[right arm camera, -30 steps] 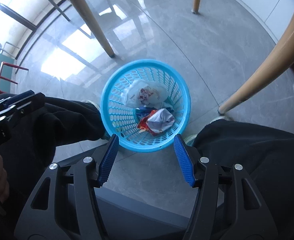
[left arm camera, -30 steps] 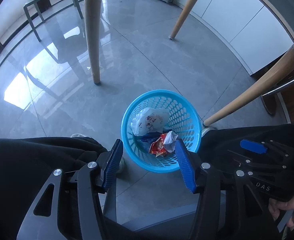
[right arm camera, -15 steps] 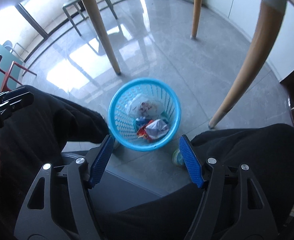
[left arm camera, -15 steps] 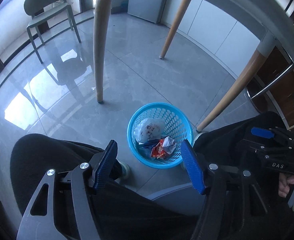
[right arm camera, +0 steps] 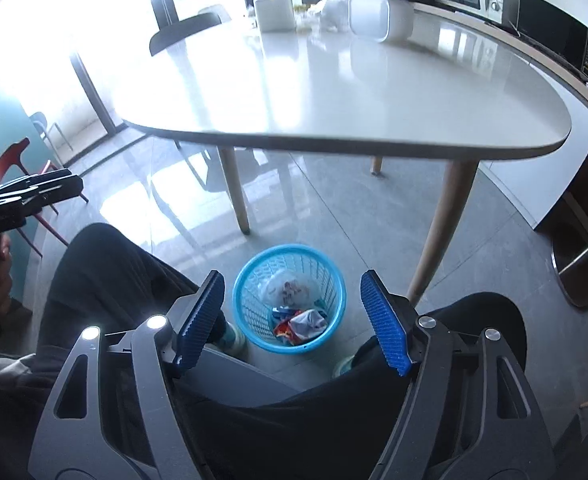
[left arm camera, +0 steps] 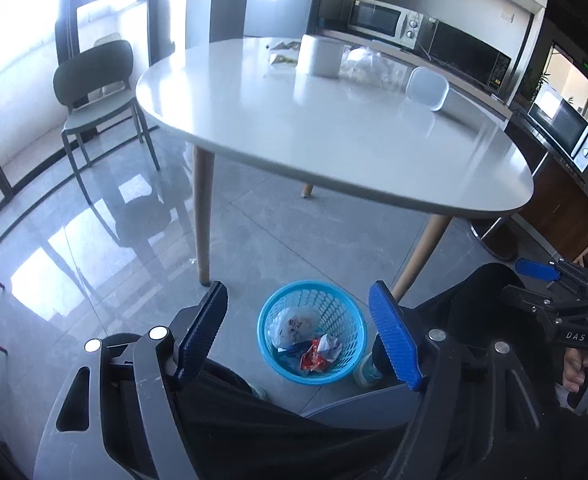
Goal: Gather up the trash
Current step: 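Raise both tools back up toward the table, then grasp the yellow-printed wrapper with the left tool while the right tool grasps the white square cup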
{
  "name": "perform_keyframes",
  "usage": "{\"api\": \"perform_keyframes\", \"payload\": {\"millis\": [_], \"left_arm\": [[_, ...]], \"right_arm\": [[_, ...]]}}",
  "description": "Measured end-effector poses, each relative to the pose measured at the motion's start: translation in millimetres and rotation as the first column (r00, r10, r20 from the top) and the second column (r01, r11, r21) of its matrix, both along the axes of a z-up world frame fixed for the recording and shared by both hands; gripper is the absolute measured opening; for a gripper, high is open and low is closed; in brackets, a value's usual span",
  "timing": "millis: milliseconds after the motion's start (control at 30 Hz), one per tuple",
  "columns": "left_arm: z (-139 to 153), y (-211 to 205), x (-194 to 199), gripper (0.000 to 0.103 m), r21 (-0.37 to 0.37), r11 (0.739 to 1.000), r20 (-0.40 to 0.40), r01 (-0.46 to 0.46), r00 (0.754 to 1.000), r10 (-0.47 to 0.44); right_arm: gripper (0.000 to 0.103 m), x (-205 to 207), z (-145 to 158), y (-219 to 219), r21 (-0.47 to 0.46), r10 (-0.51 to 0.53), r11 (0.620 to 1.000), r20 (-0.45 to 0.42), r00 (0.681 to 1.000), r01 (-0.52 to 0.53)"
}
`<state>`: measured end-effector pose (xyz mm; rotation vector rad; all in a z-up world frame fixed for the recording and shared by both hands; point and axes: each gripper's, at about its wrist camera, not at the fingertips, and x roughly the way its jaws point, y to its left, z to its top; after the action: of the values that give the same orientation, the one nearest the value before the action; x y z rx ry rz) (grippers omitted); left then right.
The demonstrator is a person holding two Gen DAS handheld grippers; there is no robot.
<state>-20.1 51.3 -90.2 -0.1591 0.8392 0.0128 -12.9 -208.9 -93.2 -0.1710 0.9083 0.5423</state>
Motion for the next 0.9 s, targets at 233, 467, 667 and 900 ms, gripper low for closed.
{"api": "perform_keyframes", "payload": {"millis": [233, 467, 667, 900], "left_arm": [[38, 1, 3, 0.08, 0.027, 1.0, 0.092, 0.005, 0.996, -0.008], [66, 4, 15, 0.089, 0.059, 0.998, 0.165, 0.006, 0.986, -0.015], [77, 9, 35, 0.097, 0.113, 0.994, 0.196, 0.006, 0.98, -0.028], [79, 28, 71, 0.097, 0.118, 0.993, 0.204, -0.017, 0.979, -0.007]], "right_arm": [[0.075, 5, 55, -8, 0.075, -0.031, 0.997, 0.11, 0.993, 0.022], [0.082, 20, 86, -7, 0.098, -0.055, 0.994, 0.19, 0.98, 0.037], [0.09, 42, 94, -5, 0.112, -0.094, 0.991, 0.218, 0.971, 0.071], [0.093, 79, 88, 4, 0.104, -0.122, 0.989, 0.227, 0.966, 0.101]]}}
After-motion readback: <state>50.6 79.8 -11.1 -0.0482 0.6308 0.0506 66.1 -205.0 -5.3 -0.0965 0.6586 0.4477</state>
